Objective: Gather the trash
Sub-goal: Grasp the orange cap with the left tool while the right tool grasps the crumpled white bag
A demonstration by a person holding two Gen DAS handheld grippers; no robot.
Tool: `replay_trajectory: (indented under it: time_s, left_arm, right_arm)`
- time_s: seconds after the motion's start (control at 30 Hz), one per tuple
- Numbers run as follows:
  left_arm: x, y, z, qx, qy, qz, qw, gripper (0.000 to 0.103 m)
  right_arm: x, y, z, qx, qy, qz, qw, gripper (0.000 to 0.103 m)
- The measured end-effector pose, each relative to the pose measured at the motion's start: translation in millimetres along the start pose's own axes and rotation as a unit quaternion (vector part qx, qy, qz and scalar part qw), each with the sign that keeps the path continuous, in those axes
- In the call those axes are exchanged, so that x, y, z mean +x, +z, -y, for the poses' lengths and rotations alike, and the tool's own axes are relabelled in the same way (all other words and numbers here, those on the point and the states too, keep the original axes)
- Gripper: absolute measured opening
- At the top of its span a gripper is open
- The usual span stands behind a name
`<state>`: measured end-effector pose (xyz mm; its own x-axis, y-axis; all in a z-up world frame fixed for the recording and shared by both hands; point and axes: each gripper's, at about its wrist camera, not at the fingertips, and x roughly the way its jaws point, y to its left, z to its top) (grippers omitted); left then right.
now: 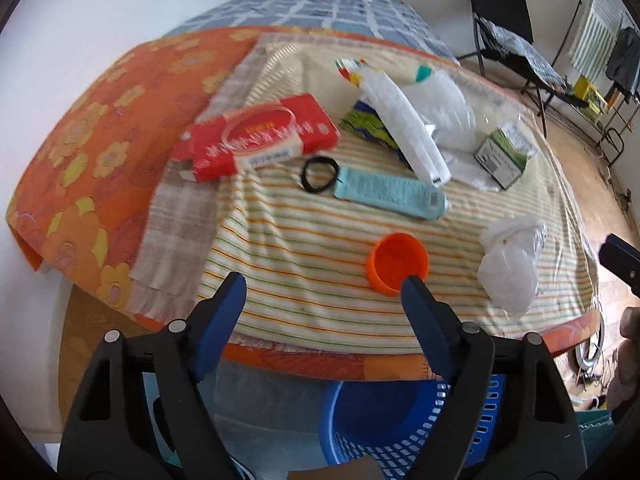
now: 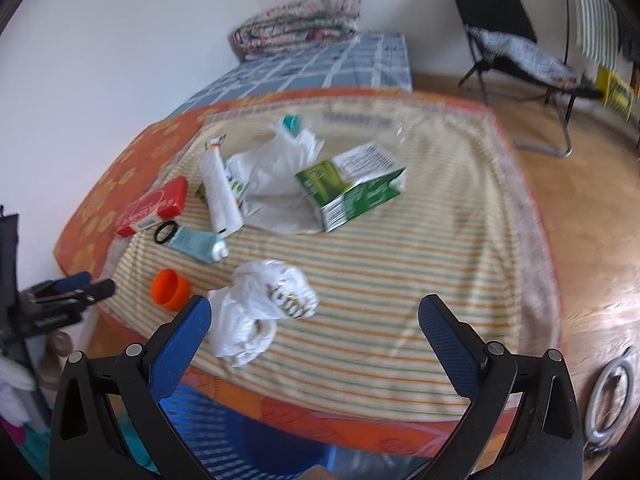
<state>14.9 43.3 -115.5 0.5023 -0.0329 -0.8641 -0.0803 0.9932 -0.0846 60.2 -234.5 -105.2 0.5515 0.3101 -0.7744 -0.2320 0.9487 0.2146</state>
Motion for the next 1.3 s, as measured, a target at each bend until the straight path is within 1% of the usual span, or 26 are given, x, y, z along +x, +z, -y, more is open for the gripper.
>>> replay_trajectory:
  time_s: [0.07, 0.23, 0.37, 0.47, 0.53, 0.73, 0.87, 0.9, 0.97, 1.0, 1.03, 1.13, 1.17, 1.2, 1.23, 1.3]
  left_arm:
    - [8.0, -1.6, 6.6, 0.012, -0.008, -0.012, 0.9998, 0.082]
    - [26.8, -0.5, 28.2, 0.044, -0.014, -0.031, 0.9985, 0.082]
    - [42.8, 1.0, 37.6, 0.046, -0.017, -0.051, 0.9975, 0.082]
    - [50.3, 2.3, 46.5, 0.056, -0.012, -0.055, 0.9968, 0.082]
    - [56.0, 3.8, 47.8, 0.05, -0.005, -0.062, 0.9968, 0.082]
    - [70.7, 6.2, 42.7, 0.036, 0.003, -0.077, 0.9964, 0.082]
    - [74.4, 8.7, 42.1, 0.035, 0.008, -0.073, 0.9967, 0.081]
    - [72.8, 8.5, 43.6, 0.034, 0.007, -0.071, 0.9969, 0.08]
    - [73.8, 11.4, 43.6, 0.033, 0.007, -0.069, 0.997, 0.074]
    - [75.1, 13.7, 43.2, 0.033, 0.006, -0.069, 0.9971, 0.073]
    - [76.0, 15.4, 42.5, 0.032, 0.005, -0.068, 0.9972, 0.071]
    - [76.6, 19.7, 38.8, 0.027, 0.004, -0.066, 0.9975, 0.06]
    - [75.6, 19.3, 38.7, 0.025, 0.003, -0.065, 0.9976, 0.055]
    - [74.9, 19.3, 37.8, 0.022, 0.001, -0.066, 0.9976, 0.053]
    - [74.4, 19.0, 36.5, 0.021, 0.0, -0.065, 0.9976, 0.049]
    - [74.8, 19.7, 33.7, 0.021, -0.004, -0.066, 0.9976, 0.049]
  right_arm:
    - [8.9, 1.4, -5.4, -0.002, 0.004, -0.013, 1.0, 0.103]
    - [20.4, 8.4, -7.9, 0.009, 0.015, -0.028, 0.999, 0.103]
    - [31.0, 14.3, -0.6, 0.044, 0.029, -0.046, 0.998, 0.103]
    - [42.8, 18.1, 3.7, 0.08, 0.046, -0.062, 0.994, 0.103]
    - [49.4, 18.7, 4.0, 0.095, 0.058, -0.073, 0.991, 0.103]
    - [66.3, 16.0, -4.2, 0.087, 0.047, -0.095, 0.99, 0.102]
    - [77.8, 13.9, -3.5, 0.095, 0.042, -0.11, 0.989, 0.101]
    - [80.2, 13.5, -3.5, 0.096, 0.041, -0.112, 0.988, 0.101]
    - [86.2, 12.0, -4.9, 0.098, 0.041, -0.119, 0.987, 0.101]
    - [89.5, 11.3, -5.8, 0.1, 0.042, -0.123, 0.986, 0.099]
    - [91.1, 10.1, -6.2, 0.101, 0.043, -0.126, 0.986, 0.098]
    - [99.4, 8.4, -10.4, 0.096, 0.042, -0.136, 0.985, 0.092]
    - [101.5, 7.7, -11.8, 0.093, 0.041, -0.138, 0.985, 0.088]
    - [103.9, 6.8, -13.1, 0.09, 0.04, -0.141, 0.985, 0.082]
    - [105.8, 6.1, -13.9, 0.088, 0.043, -0.144, 0.985, 0.08]
    - [106.2, 5.3, -14.0, 0.089, 0.048, -0.141, 0.985, 0.074]
